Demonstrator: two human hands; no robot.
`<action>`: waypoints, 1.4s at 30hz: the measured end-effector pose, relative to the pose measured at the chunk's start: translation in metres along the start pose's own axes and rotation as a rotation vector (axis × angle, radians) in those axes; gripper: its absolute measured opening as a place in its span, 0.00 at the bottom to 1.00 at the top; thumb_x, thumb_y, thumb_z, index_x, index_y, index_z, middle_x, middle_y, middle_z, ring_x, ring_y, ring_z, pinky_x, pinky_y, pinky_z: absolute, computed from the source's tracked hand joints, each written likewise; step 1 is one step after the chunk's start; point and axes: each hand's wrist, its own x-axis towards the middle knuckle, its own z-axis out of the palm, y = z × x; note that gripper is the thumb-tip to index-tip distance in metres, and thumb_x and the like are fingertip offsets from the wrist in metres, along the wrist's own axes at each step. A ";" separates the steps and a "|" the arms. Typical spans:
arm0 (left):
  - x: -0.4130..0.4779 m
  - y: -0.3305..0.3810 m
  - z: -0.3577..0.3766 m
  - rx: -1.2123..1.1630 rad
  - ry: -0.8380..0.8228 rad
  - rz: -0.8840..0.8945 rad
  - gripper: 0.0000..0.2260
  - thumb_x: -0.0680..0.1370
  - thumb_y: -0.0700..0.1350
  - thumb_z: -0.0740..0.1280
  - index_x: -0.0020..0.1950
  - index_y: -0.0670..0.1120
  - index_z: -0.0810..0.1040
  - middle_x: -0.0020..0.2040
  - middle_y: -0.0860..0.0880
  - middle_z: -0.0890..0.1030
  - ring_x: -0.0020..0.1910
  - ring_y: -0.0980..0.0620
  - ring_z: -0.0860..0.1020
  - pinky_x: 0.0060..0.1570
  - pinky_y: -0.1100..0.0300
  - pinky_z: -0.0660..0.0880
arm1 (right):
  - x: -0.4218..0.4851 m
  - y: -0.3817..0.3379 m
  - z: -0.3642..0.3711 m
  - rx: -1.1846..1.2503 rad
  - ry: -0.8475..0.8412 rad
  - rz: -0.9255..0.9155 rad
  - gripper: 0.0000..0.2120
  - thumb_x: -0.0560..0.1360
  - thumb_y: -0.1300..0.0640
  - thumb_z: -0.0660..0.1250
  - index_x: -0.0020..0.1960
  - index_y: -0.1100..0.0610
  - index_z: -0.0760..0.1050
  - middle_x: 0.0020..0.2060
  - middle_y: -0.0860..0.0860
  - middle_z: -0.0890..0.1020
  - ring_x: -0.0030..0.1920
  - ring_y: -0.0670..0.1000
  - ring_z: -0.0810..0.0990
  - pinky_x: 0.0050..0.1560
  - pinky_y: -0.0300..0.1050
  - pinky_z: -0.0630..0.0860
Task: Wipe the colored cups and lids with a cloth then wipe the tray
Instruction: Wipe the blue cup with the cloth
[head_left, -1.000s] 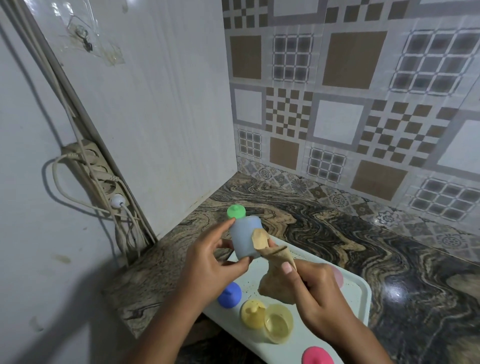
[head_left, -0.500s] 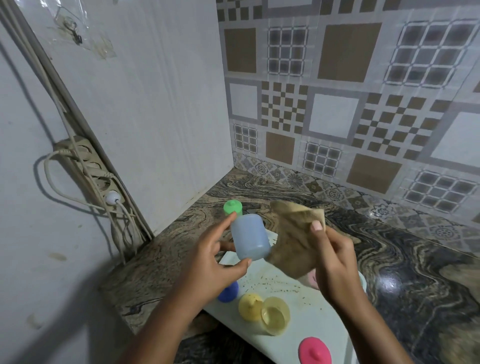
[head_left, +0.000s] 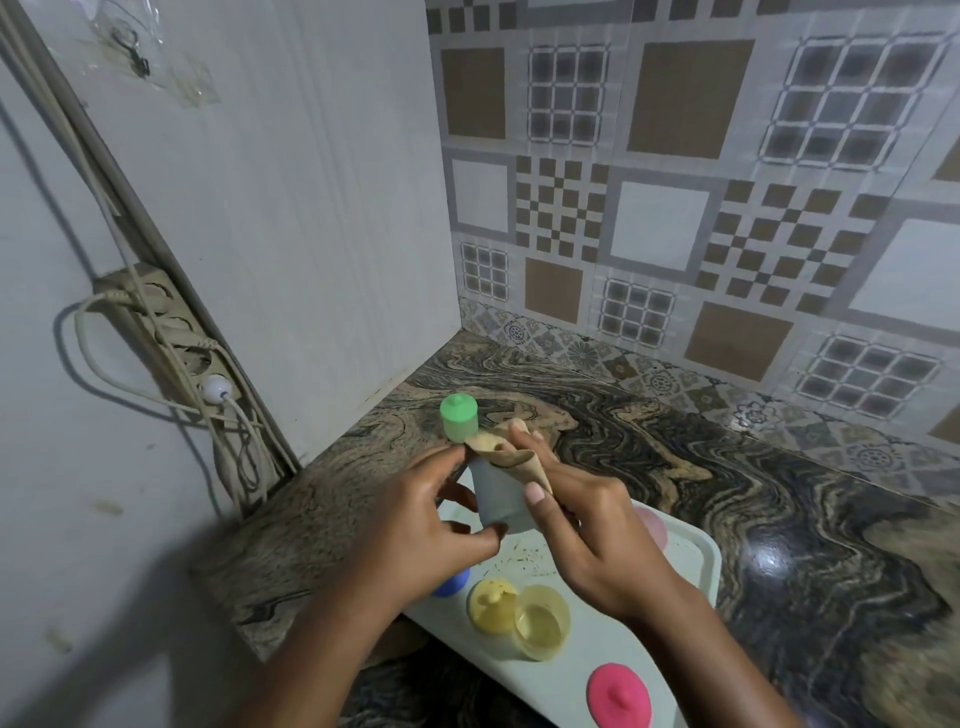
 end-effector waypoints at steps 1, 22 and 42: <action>-0.001 0.001 0.000 0.000 0.004 0.005 0.27 0.65 0.41 0.79 0.60 0.61 0.79 0.53 0.57 0.82 0.45 0.57 0.84 0.35 0.56 0.83 | -0.003 0.000 0.000 -0.013 0.006 -0.004 0.19 0.84 0.61 0.60 0.74 0.56 0.73 0.75 0.49 0.71 0.78 0.46 0.63 0.77 0.44 0.64; 0.001 -0.011 -0.014 -0.097 -0.003 0.023 0.44 0.67 0.39 0.81 0.71 0.72 0.65 0.66 0.64 0.74 0.59 0.59 0.79 0.44 0.67 0.78 | -0.024 -0.003 -0.013 0.475 0.468 0.324 0.23 0.80 0.49 0.59 0.34 0.58 0.82 0.25 0.45 0.78 0.29 0.43 0.73 0.32 0.39 0.72; -0.003 -0.016 -0.015 -0.130 0.106 -0.119 0.38 0.62 0.45 0.83 0.65 0.68 0.72 0.52 0.55 0.86 0.53 0.60 0.83 0.53 0.49 0.82 | -0.030 -0.012 0.006 -0.082 0.052 -0.042 0.13 0.83 0.62 0.60 0.49 0.66 0.83 0.45 0.45 0.86 0.58 0.38 0.81 0.54 0.25 0.70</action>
